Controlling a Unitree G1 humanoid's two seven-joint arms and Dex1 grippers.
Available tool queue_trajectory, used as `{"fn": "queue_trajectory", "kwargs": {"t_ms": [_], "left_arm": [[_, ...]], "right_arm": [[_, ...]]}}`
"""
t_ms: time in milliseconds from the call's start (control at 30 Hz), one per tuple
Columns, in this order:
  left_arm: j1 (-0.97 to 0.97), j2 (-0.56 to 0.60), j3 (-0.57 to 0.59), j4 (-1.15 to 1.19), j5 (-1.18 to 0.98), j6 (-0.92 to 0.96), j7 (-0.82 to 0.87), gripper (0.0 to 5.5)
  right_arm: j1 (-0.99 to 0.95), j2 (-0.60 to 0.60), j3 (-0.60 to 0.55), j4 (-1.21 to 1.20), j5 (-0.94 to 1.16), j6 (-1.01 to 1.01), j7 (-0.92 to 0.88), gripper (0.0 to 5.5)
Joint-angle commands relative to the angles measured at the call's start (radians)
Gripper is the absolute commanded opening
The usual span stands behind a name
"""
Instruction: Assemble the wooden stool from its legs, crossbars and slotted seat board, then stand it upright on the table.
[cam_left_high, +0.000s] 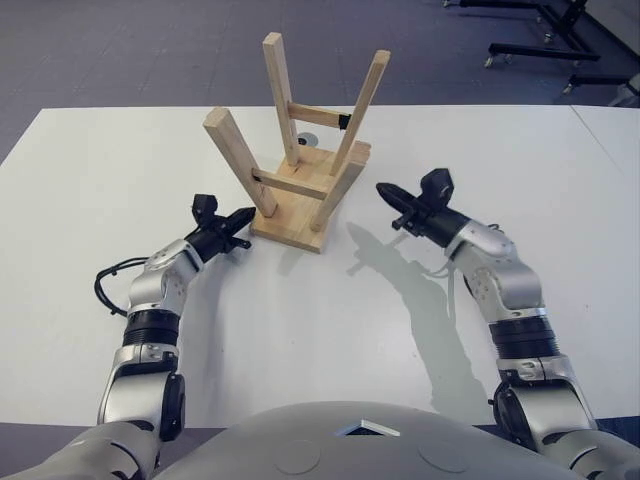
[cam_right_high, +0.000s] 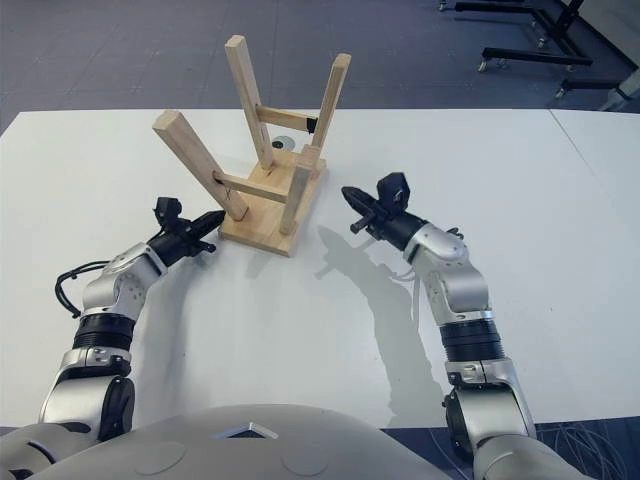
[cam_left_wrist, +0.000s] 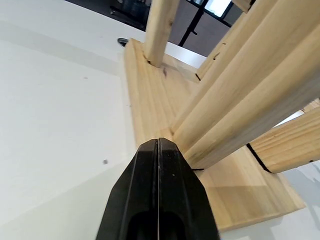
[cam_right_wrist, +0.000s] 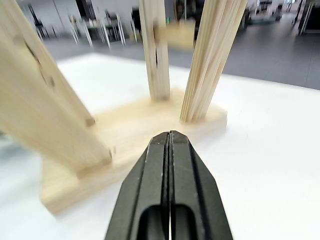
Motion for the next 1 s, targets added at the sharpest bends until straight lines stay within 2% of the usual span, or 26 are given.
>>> {"fn": "queue_trajectory", "kwargs": {"t_ms": [33,267,567,667,800,900,1000], "left_arm": [[-0.049,-0.054,-0.095,-0.009,0.033,0.030,-0.037,0.01],[-0.064,-0.097,-0.194,-0.048,0.052,0.056,-0.090,0.01],[-0.058,-0.115,-0.241,-0.101,0.044,0.076,-0.136,0.01],[-0.069,-0.134,-0.239,-0.108,0.040,0.078,-0.127,0.01],[-0.046,-0.109,-0.190,-0.190,0.005,0.103,-0.118,0.01],[0.003,-0.017,-0.085,-0.268,-0.061,0.157,-0.129,0.01],[0.043,0.052,0.012,-0.313,-0.135,0.213,-0.138,0.01]], "right_arm": [[-0.001,0.020,0.029,0.002,-0.055,-0.028,0.005,0.00],[-0.011,-0.039,-0.010,0.043,-0.118,0.006,0.005,0.00],[0.023,-0.256,-0.002,0.297,-0.412,-0.115,-0.077,0.00],[0.058,-0.267,-0.043,0.196,-0.371,-0.087,-0.040,0.00],[0.101,-0.236,-0.102,-0.073,-0.212,0.032,0.037,0.00],[0.140,-0.195,-0.129,-0.356,-0.035,0.189,0.056,0.00],[0.152,-0.190,-0.116,-0.494,0.026,0.294,0.040,0.00]]}}
